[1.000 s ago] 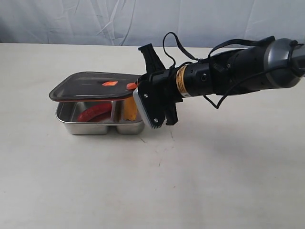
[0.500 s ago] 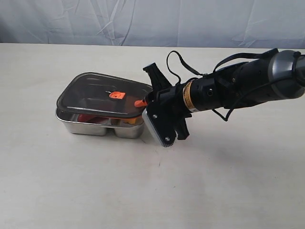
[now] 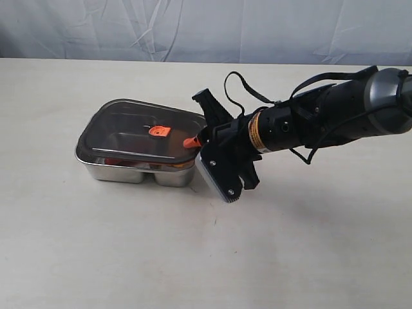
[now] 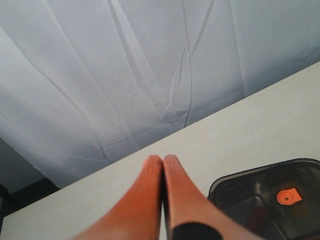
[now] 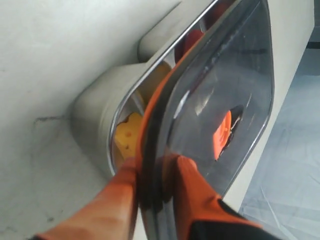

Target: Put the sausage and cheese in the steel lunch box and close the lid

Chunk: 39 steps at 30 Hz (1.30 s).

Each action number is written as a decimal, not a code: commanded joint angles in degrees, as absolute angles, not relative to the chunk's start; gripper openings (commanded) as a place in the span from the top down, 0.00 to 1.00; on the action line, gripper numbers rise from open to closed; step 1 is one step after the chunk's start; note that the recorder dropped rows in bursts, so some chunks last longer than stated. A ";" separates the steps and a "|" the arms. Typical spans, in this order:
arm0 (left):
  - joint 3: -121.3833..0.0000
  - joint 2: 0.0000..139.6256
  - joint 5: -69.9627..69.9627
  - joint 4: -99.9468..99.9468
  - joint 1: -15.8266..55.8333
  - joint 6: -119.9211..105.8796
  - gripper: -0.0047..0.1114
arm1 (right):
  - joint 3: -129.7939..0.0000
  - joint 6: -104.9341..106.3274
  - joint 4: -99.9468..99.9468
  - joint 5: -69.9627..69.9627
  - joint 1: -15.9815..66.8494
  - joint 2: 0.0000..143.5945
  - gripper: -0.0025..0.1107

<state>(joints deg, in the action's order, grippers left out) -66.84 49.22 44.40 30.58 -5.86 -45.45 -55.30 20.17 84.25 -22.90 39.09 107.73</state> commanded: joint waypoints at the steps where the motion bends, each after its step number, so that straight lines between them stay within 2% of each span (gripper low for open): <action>1: -66.85 48.93 44.04 31.45 -5.73 -45.09 0.96 | -54.16 20.35 86.94 -22.09 39.06 107.65 0.72; 3: -66.85 48.93 44.04 31.45 -5.73 -45.09 0.96 | -54.16 20.35 86.94 -22.22 39.06 107.65 0.66; 14: -66.85 48.93 44.04 31.56 -5.73 -44.98 0.96 | -54.16 20.35 86.47 -20.82 39.06 107.37 0.66; 20: -66.85 48.93 44.04 31.56 -5.73 -44.98 0.96 | -54.16 20.35 79.10 -16.11 39.06 105.47 0.50; 26: -66.85 48.93 44.16 31.56 -5.73 -44.97 0.96 | -54.16 19.57 78.87 -12.39 39.06 102.75 0.49; 27: -66.85 48.93 44.16 31.56 -5.73 -44.97 0.96 | -54.16 18.99 77.34 -10.22 39.06 102.27 0.50; 29: -66.85 48.93 44.49 31.33 -5.73 -44.97 0.96 | -54.16 17.16 73.13 -6.64 38.96 101.51 0.59; 30: -66.85 48.93 44.87 30.95 -5.73 -44.97 0.96 | -54.16 15.88 66.98 -5.51 38.26 100.68 0.79; 31: -66.85 48.93 45.10 30.95 -5.73 -44.97 0.96 | -54.16 15.38 64.32 -5.76 37.81 100.27 0.91; 32: -65.93 48.93 44.77 30.95 -5.61 -44.57 0.96 | -55.48 11.15 54.52 -6.80 36.96 99.39 0.98; 35: -61.48 49.47 40.62 30.95 -5.61 -43.70 0.96 | -62.13 2.56 28.91 -1.11 35.74 98.51 0.99; 39: -56.51 53.78 36.01 36.89 -5.61 -44.38 0.96 | -75.25 0.82 -1.22 20.38 34.29 100.75 0.99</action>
